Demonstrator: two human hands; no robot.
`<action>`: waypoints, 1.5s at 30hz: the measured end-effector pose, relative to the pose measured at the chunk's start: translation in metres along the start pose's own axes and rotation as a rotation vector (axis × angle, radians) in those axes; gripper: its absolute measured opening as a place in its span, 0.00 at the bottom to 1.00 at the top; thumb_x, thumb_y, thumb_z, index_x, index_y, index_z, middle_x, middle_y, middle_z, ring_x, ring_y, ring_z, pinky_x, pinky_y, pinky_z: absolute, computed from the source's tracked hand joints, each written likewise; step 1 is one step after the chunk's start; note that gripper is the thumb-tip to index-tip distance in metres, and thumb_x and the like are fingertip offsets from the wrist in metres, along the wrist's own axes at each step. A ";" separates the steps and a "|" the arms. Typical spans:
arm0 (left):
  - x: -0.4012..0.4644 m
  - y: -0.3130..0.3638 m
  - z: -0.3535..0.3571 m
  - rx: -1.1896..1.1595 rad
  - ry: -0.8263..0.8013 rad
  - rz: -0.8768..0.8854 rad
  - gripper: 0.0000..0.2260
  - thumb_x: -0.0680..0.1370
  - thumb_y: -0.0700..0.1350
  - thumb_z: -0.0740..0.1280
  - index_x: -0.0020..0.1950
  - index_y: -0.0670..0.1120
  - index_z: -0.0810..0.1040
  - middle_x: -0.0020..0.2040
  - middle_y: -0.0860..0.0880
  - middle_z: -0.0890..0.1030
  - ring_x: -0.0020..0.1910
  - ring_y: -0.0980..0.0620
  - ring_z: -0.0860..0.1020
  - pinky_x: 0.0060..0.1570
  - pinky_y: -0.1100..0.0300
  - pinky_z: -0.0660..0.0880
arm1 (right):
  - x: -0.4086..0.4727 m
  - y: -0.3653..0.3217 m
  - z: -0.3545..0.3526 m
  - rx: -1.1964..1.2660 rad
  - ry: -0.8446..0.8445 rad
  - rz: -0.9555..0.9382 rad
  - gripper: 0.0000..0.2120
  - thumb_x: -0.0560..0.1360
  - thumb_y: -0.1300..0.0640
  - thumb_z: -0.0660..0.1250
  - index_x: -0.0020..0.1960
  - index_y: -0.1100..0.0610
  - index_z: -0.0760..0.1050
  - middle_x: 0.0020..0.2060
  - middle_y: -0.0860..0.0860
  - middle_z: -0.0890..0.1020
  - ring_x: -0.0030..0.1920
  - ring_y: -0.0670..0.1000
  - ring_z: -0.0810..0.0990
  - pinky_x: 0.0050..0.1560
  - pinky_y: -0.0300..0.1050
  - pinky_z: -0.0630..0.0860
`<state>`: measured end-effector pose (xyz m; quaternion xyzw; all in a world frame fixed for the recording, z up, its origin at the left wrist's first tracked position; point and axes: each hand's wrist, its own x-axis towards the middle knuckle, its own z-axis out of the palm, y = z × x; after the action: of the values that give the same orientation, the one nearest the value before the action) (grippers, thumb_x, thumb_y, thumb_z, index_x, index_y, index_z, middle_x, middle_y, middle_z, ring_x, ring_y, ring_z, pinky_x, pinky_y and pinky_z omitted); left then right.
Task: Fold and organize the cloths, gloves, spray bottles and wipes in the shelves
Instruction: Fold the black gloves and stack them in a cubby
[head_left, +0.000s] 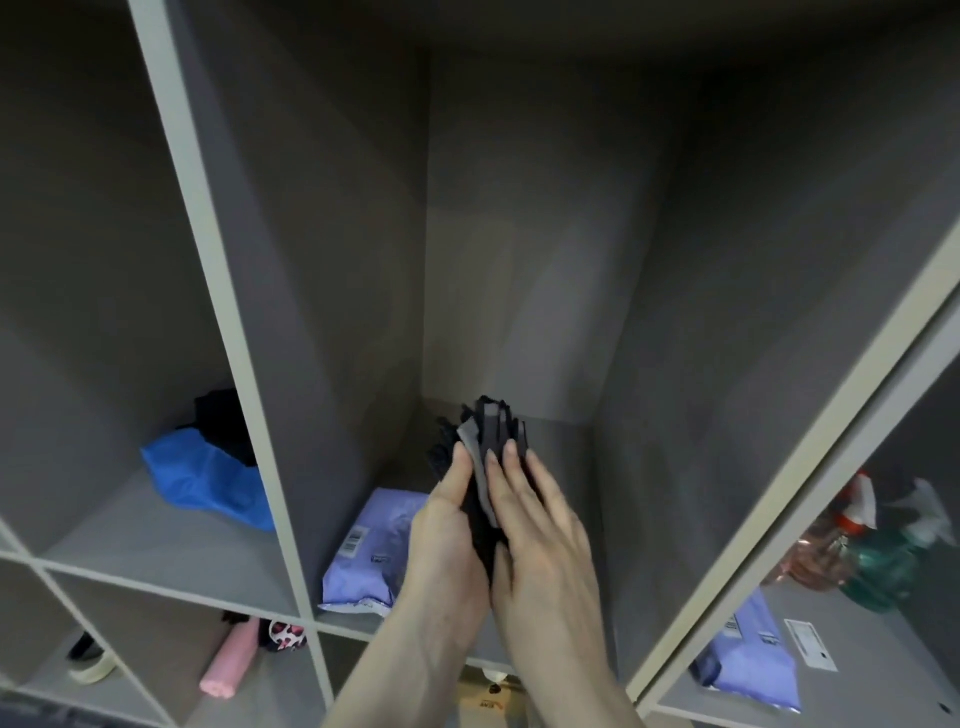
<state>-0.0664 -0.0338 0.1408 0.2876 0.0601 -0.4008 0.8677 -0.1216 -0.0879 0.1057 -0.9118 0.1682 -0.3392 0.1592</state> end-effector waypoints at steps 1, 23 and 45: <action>0.002 0.000 -0.002 0.008 0.007 0.012 0.20 0.80 0.54 0.60 0.62 0.41 0.79 0.58 0.43 0.82 0.61 0.45 0.78 0.68 0.52 0.68 | 0.000 0.001 -0.001 -0.012 0.006 -0.012 0.30 0.68 0.60 0.53 0.70 0.54 0.69 0.70 0.49 0.72 0.70 0.49 0.67 0.60 0.48 0.66; 0.011 -0.003 -0.026 0.133 0.004 -0.085 0.16 0.78 0.50 0.61 0.56 0.41 0.81 0.53 0.40 0.84 0.52 0.41 0.81 0.58 0.46 0.73 | -0.003 0.034 -0.037 1.173 -0.125 0.765 0.28 0.63 0.46 0.74 0.62 0.46 0.74 0.60 0.46 0.79 0.56 0.43 0.80 0.46 0.33 0.77; -0.032 -0.153 0.018 0.931 -0.473 0.147 0.27 0.72 0.47 0.71 0.68 0.63 0.68 0.60 0.58 0.80 0.59 0.59 0.79 0.56 0.58 0.78 | -0.097 0.102 -0.147 1.187 0.382 1.021 0.10 0.73 0.59 0.68 0.53 0.60 0.81 0.47 0.59 0.85 0.48 0.60 0.84 0.52 0.55 0.80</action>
<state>-0.2017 -0.1011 0.0972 0.5477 -0.3423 -0.3772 0.6638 -0.3099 -0.1645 0.1159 -0.4121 0.3801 -0.4074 0.7209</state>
